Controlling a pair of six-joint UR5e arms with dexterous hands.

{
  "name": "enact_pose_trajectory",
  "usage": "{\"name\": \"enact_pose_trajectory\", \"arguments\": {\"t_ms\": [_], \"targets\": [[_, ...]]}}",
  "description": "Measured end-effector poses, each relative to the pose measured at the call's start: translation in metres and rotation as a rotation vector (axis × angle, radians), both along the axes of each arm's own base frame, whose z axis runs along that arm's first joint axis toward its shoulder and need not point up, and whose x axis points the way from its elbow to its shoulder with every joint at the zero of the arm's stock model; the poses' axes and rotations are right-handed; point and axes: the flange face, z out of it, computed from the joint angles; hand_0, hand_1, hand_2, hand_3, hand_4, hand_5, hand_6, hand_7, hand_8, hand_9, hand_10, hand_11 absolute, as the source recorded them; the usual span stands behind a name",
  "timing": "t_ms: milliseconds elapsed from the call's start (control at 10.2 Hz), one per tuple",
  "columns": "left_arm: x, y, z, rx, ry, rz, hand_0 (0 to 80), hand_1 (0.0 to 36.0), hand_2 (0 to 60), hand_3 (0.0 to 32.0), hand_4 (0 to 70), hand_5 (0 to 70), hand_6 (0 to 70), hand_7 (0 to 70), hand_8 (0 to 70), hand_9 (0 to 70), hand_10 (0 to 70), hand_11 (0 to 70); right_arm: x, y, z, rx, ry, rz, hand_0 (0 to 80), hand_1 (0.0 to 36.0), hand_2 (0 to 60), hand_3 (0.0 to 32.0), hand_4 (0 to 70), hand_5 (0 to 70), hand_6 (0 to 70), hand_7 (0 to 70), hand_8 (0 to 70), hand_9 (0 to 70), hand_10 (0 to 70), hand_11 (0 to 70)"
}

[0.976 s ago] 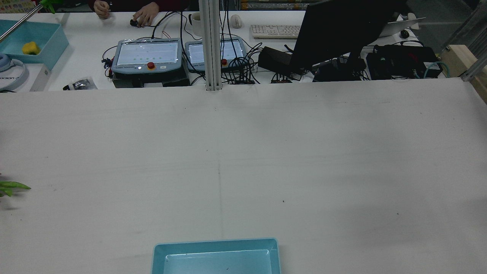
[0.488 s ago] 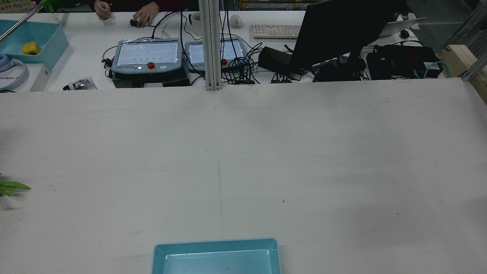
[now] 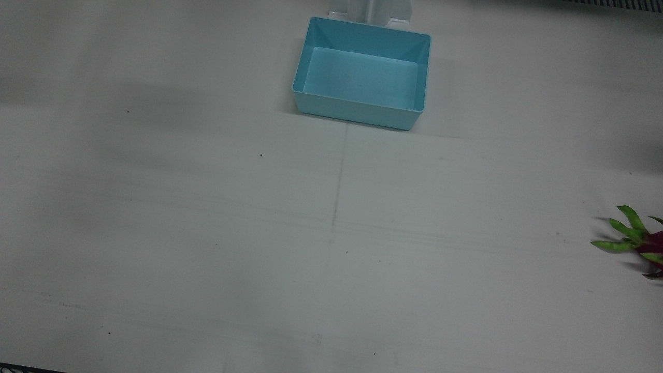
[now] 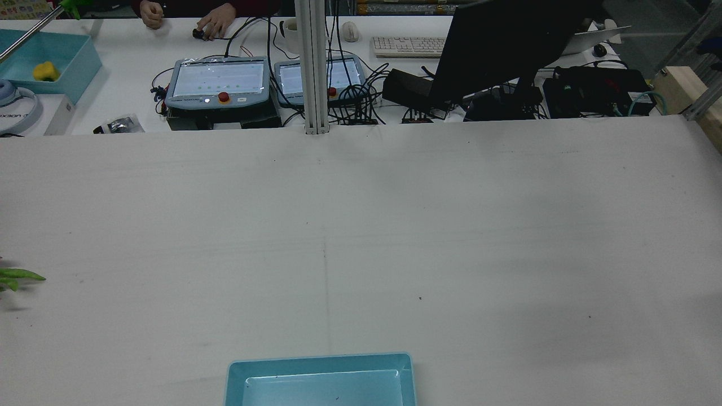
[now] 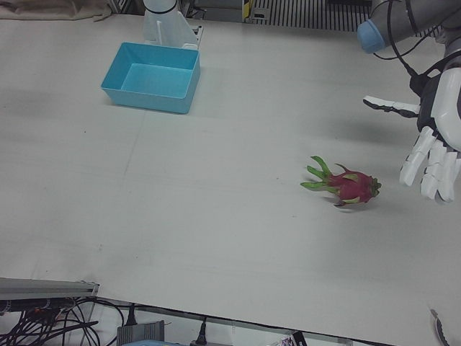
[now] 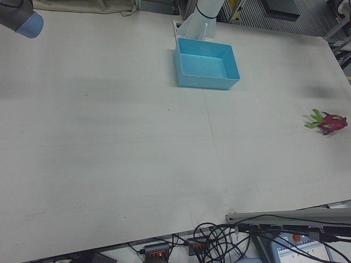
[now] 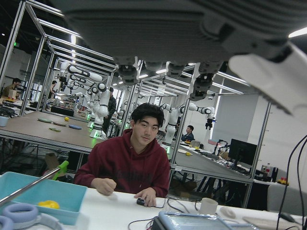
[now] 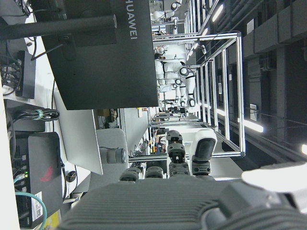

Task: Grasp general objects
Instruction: 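Reach the left hand down toward the pink dragon fruit on the table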

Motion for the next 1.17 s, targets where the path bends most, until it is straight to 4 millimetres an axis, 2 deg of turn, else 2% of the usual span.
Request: {"name": "enact_pose_trajectory", "arguments": {"t_ms": [98,195,293,390,488,585,683,780,976,1073,1171], "targets": [[0.000,0.008,0.023,-0.021,-0.045,-0.006,47.1,7.3,0.0,6.6,0.0,0.0,0.0,3.1,0.0,0.0,0.0,0.5,0.000,0.000,0.000,0.000,0.000,0.000,0.0,0.0,0.0,0.0,0.0,0.0,0.0,0.0,0.0,0.0,0.0,0.0],[0.001,0.019,0.041,-0.033,-0.077,-0.008,47.8,9.1,0.0,19.0,0.0,0.0,0.0,1.6,0.0,0.0,0.0,0.0,0.000,0.000,0.000,0.000,0.000,0.000,0.0,0.0,0.0,0.0,0.0,0.0,0.0,0.0,0.0,0.0,0.0,0.0],[0.003,0.032,0.056,-0.035,-0.097,-0.003,47.8,9.8,0.0,14.6,0.0,0.0,0.0,0.0,0.0,0.0,0.0,0.0,0.000,0.000,0.001,-0.001,-0.001,0.000,0.0,0.0,0.0,0.0,0.0,0.0,0.0,0.0,0.0,0.0,0.0,0.0],[0.012,0.041,0.066,-0.028,-0.108,0.023,48.7,10.5,0.0,19.4,0.0,0.0,0.0,0.0,0.0,0.0,0.0,0.0,0.000,0.000,0.001,-0.002,-0.001,-0.001,0.0,0.0,0.0,0.0,0.0,0.0,0.0,0.0,0.0,0.0,0.0,0.0],[0.027,0.044,0.071,-0.012,-0.115,0.066,48.3,9.5,0.0,14.8,0.0,0.0,0.0,0.7,0.0,0.0,0.0,0.0,-0.001,0.000,0.001,-0.002,-0.001,-0.001,0.0,0.0,0.0,0.0,0.0,0.0,0.0,0.0,0.0,0.0,0.0,0.0],[0.042,0.043,0.073,0.008,-0.118,0.102,47.5,8.1,0.0,5.6,0.0,0.0,0.0,2.9,0.0,0.0,0.0,0.0,-0.001,0.000,0.001,-0.002,-0.001,-0.001,0.0,0.0,0.0,0.0,0.0,0.0,0.0,0.0,0.0,0.0,0.0,0.0],[0.054,0.039,0.072,0.025,-0.115,0.114,47.4,7.4,0.0,0.4,0.0,0.0,0.0,4.9,0.0,0.0,0.0,0.0,-0.001,0.000,0.001,-0.002,-0.001,-0.001,0.0,0.0,0.0,0.0,0.0,0.0,0.0,0.0,0.0,0.0,0.0,0.0],[0.064,0.032,0.070,0.038,-0.105,0.109,48.2,8.1,0.0,0.0,0.3,0.0,0.0,7.5,0.0,0.1,0.0,0.0,-0.001,0.000,0.001,-0.002,-0.001,-0.001,0.0,0.0,0.0,0.0,0.0,0.0,0.0,0.0,0.0,0.0,0.0,0.0],[0.094,0.005,0.057,0.044,-0.085,0.099,49.1,8.9,0.0,0.8,1.4,0.0,0.0,8.1,0.0,0.2,0.0,0.0,-0.001,0.000,0.001,-0.002,-0.001,-0.001,0.0,0.0,0.0,0.0,0.0,0.0,0.0,0.0,0.0,0.0,0.0,0.0],[0.117,-0.011,0.052,0.037,-0.077,0.102,48.8,8.8,0.0,4.4,0.0,0.0,0.0,7.1,0.0,0.0,0.0,0.0,-0.001,0.000,0.001,-0.002,-0.001,-0.001,0.0,0.0,0.0,0.0,0.0,0.0,0.0,0.0,0.0,0.0,0.0,0.0],[0.140,-0.024,0.055,0.024,-0.073,0.109,48.3,8.3,0.0,6.2,0.0,0.0,0.0,5.8,0.0,0.0,0.0,0.0,-0.001,0.000,0.001,-0.002,-0.001,-0.001,0.0,0.0,0.0,0.0,0.0,0.0,0.0,0.0,0.0,0.0,0.0,0.0]]}}
